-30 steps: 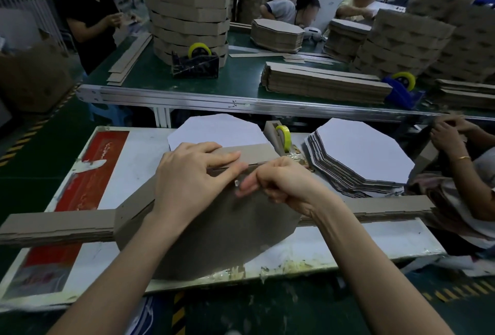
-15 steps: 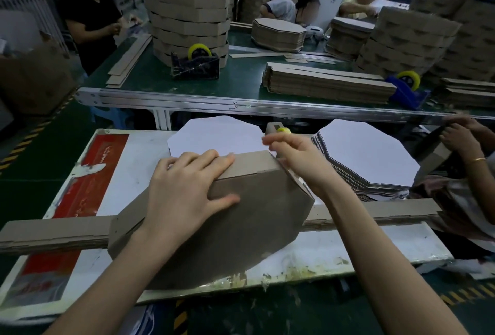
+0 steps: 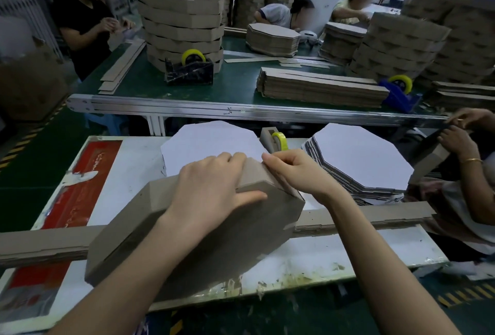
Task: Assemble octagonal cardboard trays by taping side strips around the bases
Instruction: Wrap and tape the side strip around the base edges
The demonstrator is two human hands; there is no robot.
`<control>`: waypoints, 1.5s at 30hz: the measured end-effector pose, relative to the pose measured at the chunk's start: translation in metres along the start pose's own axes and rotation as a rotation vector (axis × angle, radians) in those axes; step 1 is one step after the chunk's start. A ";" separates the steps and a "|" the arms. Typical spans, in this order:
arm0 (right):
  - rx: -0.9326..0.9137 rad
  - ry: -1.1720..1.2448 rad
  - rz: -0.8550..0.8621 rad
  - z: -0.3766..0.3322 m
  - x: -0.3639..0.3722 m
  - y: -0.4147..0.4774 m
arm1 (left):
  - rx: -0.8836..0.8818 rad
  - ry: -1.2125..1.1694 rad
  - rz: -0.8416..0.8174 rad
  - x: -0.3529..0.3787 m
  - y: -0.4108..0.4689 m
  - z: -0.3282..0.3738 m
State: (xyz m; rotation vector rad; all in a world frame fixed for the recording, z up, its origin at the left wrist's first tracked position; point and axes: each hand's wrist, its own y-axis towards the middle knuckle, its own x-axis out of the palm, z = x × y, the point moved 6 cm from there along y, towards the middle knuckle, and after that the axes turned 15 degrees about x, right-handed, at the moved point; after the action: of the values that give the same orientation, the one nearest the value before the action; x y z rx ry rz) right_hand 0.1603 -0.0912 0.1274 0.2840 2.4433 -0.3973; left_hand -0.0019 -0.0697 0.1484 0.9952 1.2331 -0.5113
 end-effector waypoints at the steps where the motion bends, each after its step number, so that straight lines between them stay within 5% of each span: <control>1: -0.017 -0.027 -0.013 -0.002 -0.004 -0.001 | 0.008 -0.029 0.037 -0.003 -0.006 -0.004; 12: -0.152 -0.196 -0.183 -0.047 0.016 -0.002 | -0.185 -0.637 0.302 0.028 -0.090 -0.080; 20: -0.199 -0.170 -0.237 -0.054 0.028 -0.004 | 0.009 -0.302 0.295 0.003 -0.074 -0.049; 27: -0.148 -0.119 -0.237 -0.042 0.016 -0.004 | 0.095 -0.383 0.232 0.002 -0.059 -0.034; 31: 0.011 0.247 0.105 -0.009 -0.014 0.042 | 0.046 -0.481 0.221 -0.001 -0.047 -0.033; 34: 0.308 0.426 0.280 0.052 -0.034 0.092 | 0.023 -0.510 0.228 0.000 -0.037 -0.026; 38: 0.634 0.310 0.223 0.130 -0.031 0.143 | 0.011 -0.510 0.231 0.000 -0.022 -0.021; 45: 0.721 0.109 0.154 0.188 -0.029 0.204 | -0.023 -0.493 0.223 0.006 -0.002 -0.027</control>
State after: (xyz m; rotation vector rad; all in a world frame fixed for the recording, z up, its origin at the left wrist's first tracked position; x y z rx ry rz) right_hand 0.3488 0.0303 -0.0390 0.8040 2.2701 -1.2112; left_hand -0.0161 -0.0472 0.1414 0.9043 0.6786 -0.5259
